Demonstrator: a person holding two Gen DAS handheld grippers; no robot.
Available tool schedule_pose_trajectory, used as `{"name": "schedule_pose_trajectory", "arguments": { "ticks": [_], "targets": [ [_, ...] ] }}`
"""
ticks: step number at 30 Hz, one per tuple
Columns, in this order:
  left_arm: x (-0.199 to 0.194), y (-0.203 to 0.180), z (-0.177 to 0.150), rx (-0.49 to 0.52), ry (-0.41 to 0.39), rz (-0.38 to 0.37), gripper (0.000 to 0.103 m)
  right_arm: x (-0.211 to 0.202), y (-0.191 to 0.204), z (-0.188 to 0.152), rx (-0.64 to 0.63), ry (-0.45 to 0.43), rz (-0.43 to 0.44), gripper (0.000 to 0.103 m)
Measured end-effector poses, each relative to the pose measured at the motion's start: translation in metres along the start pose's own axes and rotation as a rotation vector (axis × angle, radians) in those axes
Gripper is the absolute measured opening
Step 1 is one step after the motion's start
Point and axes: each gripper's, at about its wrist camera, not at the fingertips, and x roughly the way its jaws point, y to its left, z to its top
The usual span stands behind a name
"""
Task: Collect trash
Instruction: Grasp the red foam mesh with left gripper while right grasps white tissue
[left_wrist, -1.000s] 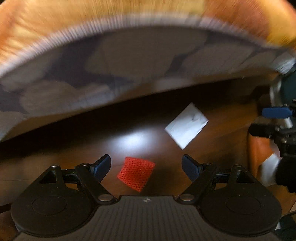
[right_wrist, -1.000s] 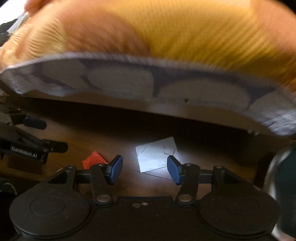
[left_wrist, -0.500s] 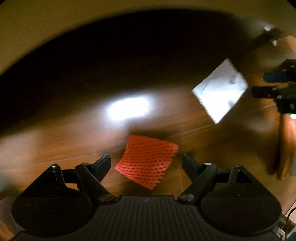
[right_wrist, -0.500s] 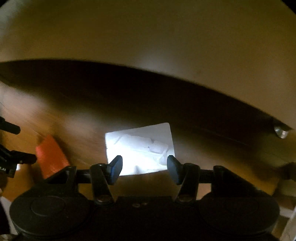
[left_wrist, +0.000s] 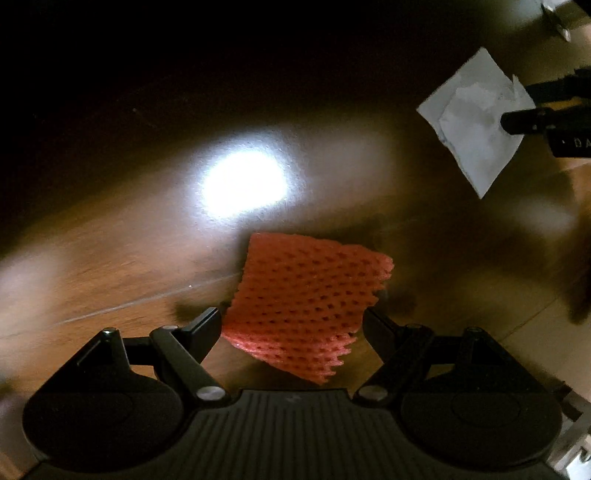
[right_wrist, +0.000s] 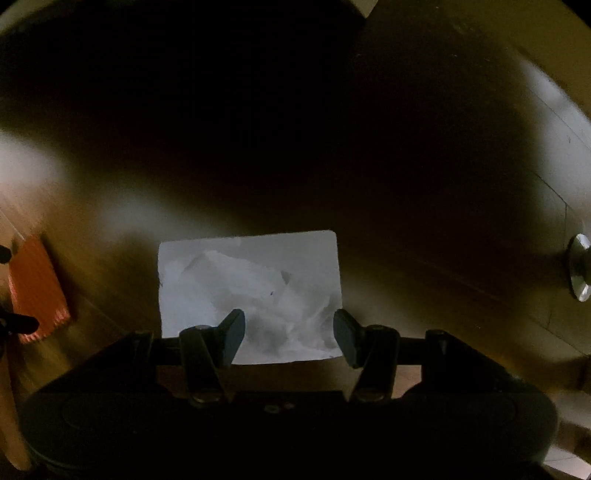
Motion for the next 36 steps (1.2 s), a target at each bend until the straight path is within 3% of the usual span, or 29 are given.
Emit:
{"name": "schedule_pose_trajectory", "arguments": {
  "ticks": [10,16,19,21,22,23,28,36],
  "targets": [
    [0.010,-0.011,0.000,0.006,-0.019,0.015,0.081,0.010,0.009,-0.007,0.028,-0.003,-0.006,0.055],
    [0.014,-0.018,0.000,-0.020,-0.023,0.019,0.073,0.011,0.009,-0.004,0.019,-0.002,-0.014,0.049],
    [0.010,-0.021,0.001,-0.009,-0.032,0.020,0.060,0.012,0.013,-0.003,-0.004,-0.013,-0.011,0.038],
    [0.009,-0.027,-0.001,-0.006,-0.036,0.011,0.048,0.010,0.019,-0.002,-0.015,-0.017,-0.006,0.013],
    [0.008,-0.029,-0.001,-0.004,-0.037,0.002,0.039,0.011,0.021,-0.003,-0.020,-0.016,-0.004,0.010],
    [0.008,-0.032,-0.001,-0.003,-0.036,-0.007,0.033,0.011,0.022,-0.003,-0.027,-0.012,-0.006,0.009],
    [0.006,-0.038,0.000,-0.004,-0.036,-0.007,0.028,0.006,0.021,0.000,-0.012,0.015,0.004,0.006],
    [-0.027,-0.033,0.004,-0.022,-0.077,-0.045,0.027,-0.043,0.016,-0.009,0.040,-0.015,0.022,0.006]
  ]
}}
